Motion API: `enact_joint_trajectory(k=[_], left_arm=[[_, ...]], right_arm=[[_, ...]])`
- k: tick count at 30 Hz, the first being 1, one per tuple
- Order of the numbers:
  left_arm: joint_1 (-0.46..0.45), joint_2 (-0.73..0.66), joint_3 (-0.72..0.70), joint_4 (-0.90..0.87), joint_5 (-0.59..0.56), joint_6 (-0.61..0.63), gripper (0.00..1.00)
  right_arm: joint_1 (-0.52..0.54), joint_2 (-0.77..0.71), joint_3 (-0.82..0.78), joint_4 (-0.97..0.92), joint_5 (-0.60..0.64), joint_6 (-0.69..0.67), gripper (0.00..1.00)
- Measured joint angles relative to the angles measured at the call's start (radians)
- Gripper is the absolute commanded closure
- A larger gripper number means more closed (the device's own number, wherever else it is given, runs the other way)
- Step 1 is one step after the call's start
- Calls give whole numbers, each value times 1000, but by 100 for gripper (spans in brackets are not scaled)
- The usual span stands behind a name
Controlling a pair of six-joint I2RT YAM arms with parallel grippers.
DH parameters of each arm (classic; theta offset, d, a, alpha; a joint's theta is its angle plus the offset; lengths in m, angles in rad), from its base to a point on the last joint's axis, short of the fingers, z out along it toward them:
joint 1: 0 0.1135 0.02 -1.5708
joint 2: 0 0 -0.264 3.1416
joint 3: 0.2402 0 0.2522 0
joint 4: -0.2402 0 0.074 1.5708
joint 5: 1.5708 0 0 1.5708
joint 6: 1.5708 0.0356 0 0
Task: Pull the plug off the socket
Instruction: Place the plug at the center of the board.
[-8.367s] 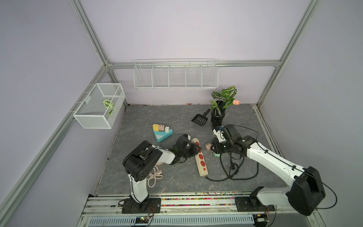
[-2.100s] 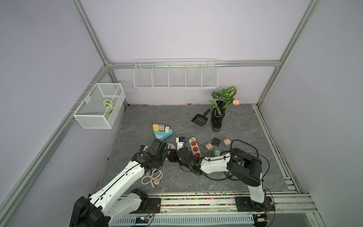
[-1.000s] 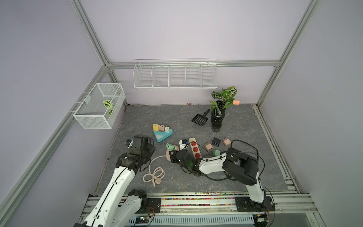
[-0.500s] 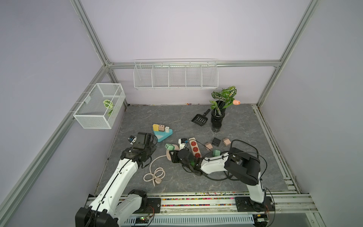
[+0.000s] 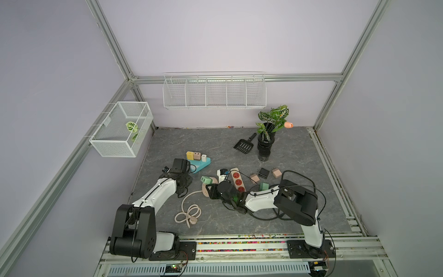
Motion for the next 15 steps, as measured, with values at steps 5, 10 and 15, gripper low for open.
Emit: enact_joint_trajectory(k=[5,10,15], left_arm=[[2,66,-16,51,27,-10,78],[2,92,-35,108,52,-22,68],[3,88,-65,159,58,-36,43]], right_arm=[[0,0,0,0,-2,0,100],[-1,0,0,0,-5,0,100],[-3,0,0,0,-10,-1,99]])
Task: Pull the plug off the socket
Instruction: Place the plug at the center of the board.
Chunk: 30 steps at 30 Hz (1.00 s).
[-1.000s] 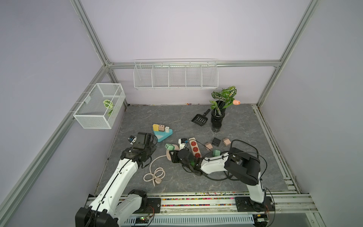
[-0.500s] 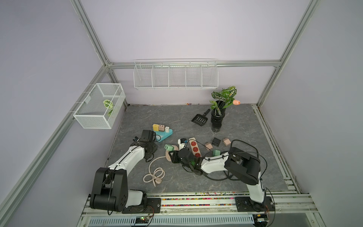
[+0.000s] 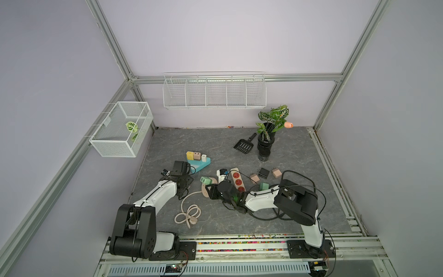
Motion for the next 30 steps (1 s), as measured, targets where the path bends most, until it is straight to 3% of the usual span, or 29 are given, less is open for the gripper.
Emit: enact_joint_trajectory(k=[2,4,12,19,21,23,30], left_arm=[[0,0,-6,7,-3,-4,33],[0,0,-6,2,-19,-16,30],[1,-105,-6,-109,-114,-56,30],[-10,-257,0,-72,72,183,37],[-16,-299,0,-71,130,208,43],[-18,-343,0,-80,180,175,53],[-22,-520,-115,-48,332,-196,46]], right_arm=[[0,0,0,0,-4,0,99],[0,0,0,0,-13,0,99],[-1,0,2,-5,-39,8,98],[-20,0,7,-23,-161,31,100],[-29,-3,7,-31,-189,31,100],[-37,-8,7,-40,-201,31,100],[-38,-9,7,-42,-207,30,100]])
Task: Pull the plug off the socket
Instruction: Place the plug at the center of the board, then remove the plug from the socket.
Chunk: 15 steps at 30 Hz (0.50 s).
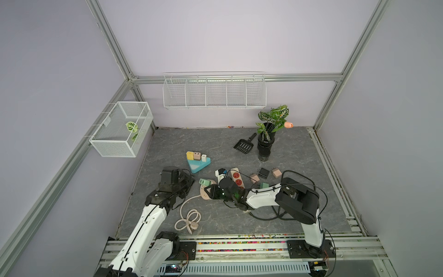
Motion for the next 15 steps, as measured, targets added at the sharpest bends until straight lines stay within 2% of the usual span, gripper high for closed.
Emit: enact_joint_trajectory(k=[2,5,10,15], left_arm=[[-15,-14,-20,2,11,-85,41],[-40,5,-9,2,9,-154,40],[-45,82,-5,52,13,-214,50],[-50,127,-5,78,13,-234,52]], right_arm=[[0,0,0,0,1,0,100],[4,0,0,0,9,-1,100],[9,0,0,1,18,-4,100],[20,2,1,4,18,-4,100]])
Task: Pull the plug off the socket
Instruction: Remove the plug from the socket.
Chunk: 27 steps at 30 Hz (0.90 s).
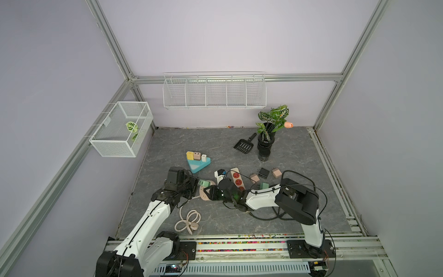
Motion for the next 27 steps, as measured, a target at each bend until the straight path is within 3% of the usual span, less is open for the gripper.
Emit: enact_joint_trajectory(k=[12,19,27], left_arm=[[-38,50,0,37,6,-32,53],[-38,49,-1,28,3,-40,64],[-38,78,-1,38,27,-42,59]], right_arm=[[3,14,18,0,-4,-2,100],[4,18,20,2,-3,-2,100],[4,37,28,24,-7,5,100]])
